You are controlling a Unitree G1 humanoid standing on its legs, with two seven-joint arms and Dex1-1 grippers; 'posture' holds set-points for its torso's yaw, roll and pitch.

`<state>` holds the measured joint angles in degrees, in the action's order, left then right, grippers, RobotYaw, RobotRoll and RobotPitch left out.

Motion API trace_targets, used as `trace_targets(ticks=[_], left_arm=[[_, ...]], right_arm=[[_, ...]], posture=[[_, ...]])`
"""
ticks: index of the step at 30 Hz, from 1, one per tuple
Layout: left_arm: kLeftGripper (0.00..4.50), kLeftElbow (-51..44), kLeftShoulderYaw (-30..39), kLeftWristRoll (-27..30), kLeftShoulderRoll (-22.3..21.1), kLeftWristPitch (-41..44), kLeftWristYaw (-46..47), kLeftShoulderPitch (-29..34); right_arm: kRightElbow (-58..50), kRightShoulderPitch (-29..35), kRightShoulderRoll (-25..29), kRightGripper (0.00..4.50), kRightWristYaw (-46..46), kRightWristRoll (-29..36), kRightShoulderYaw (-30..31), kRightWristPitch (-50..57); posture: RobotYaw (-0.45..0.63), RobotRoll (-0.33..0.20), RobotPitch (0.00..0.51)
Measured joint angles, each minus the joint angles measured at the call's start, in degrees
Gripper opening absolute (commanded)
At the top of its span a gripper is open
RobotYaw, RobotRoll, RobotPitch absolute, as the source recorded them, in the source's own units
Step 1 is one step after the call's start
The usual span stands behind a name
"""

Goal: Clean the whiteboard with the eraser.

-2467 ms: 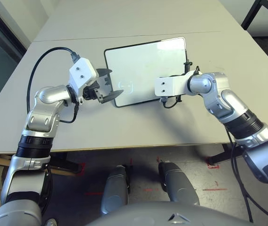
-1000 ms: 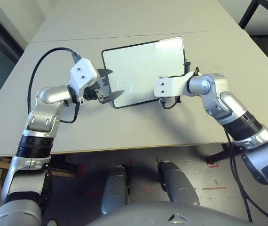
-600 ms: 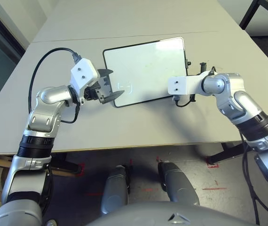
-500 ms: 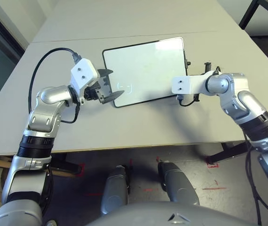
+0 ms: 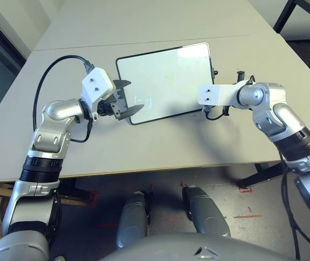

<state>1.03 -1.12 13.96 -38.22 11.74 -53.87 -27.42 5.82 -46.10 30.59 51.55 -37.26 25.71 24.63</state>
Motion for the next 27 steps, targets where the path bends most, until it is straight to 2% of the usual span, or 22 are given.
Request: trace_targets(ticks=[7, 14, 21, 27], left_arm=[[4.50, 0.0, 0.0, 0.0, 0.0, 0.0, 0.4, 0.0], [4.50, 0.0, 0.0, 0.0, 0.1, 0.0, 0.5, 0.3], [4.50, 0.0, 0.0, -0.1, 0.5, -0.2, 0.5, 0.4], [4.50, 0.6, 0.0, -0.4, 1.2, -0.8, 0.5, 0.2]], right_arm=[[-0.9, -1.5, -2.5, 0.40, 0.3, 0.0, 0.5, 0.3], [-6.2, -0.1, -1.9, 0.40, 4.4, 2.2, -0.1, 5.0], [-11.8, -3.1, 0.4, 0.40, 10.4, 13.9, -12.2, 17.7], [-2.8, -6.6, 5.5, 0.40, 7.2, 19.3, -20.4, 27.0]], posture=[[-0.21, 0.000, 0.144], [-0.21, 0.000, 0.146], [-0.23, 0.000, 0.145], [-0.24, 0.000, 0.135]])
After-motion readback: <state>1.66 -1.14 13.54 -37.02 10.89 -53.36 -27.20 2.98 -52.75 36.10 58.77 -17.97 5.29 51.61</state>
